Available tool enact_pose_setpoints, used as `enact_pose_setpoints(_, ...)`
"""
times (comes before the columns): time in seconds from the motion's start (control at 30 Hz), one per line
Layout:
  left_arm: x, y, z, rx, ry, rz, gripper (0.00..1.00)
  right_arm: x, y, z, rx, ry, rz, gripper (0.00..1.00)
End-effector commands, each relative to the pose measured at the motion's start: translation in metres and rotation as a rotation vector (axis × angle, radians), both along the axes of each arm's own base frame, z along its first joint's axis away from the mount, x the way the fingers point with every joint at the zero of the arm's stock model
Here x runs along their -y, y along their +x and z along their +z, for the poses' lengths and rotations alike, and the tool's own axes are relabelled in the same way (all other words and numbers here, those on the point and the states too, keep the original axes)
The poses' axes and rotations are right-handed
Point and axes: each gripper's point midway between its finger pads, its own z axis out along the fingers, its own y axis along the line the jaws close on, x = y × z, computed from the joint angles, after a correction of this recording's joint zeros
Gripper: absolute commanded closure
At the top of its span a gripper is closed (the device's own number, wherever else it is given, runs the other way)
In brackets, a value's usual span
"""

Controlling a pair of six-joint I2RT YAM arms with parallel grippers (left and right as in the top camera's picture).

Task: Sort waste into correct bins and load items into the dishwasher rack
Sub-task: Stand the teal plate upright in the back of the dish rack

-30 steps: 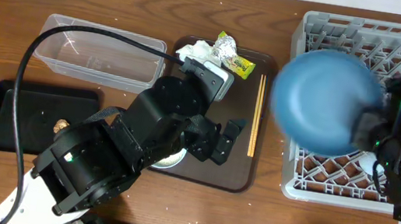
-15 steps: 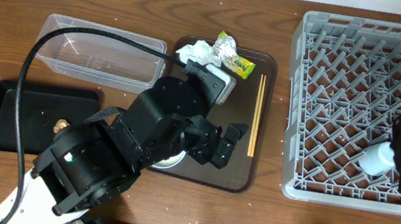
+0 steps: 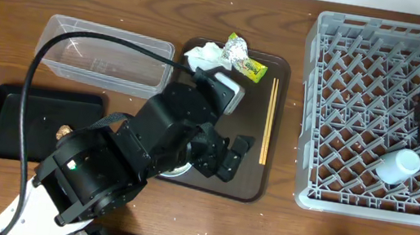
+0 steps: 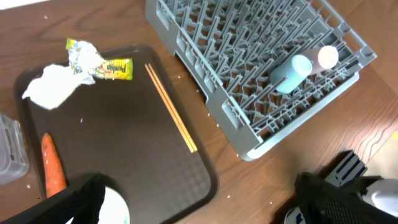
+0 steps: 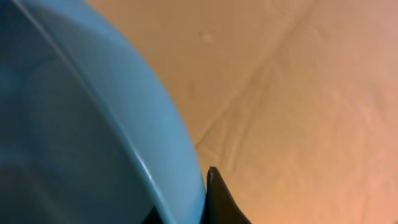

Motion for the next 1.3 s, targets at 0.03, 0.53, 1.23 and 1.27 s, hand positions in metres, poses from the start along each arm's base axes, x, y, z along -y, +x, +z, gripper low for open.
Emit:
enact_pose_setpoints(0.03, -0.006, -0.005, -0.001, -0.015, 0.017, -0.002, 0.02, 0.004, 0.036, -0.022, -0.383, -0.131, 0.101, 0.99)
enact_pose_setpoints(0.53, -0.008, -0.005, -0.003, -0.009, 0.030, -0.002, 0.02, 0.017, 0.061, -0.121, -0.643, -0.092, 0.036, 0.99)
enact_pose_setpoints(1.23, -0.021, -0.014, -0.003, 0.058, 0.117, -0.075, 0.02, -0.048, 0.071, -0.071, -0.227, 0.122, 0.384, 0.01)
enact_pose_setpoints(1.27, -0.022, -0.014, -0.002, 0.061, 0.115, -0.075, 0.02, -0.052, 0.069, -0.065, -0.218, 0.124, 0.405, 0.01)
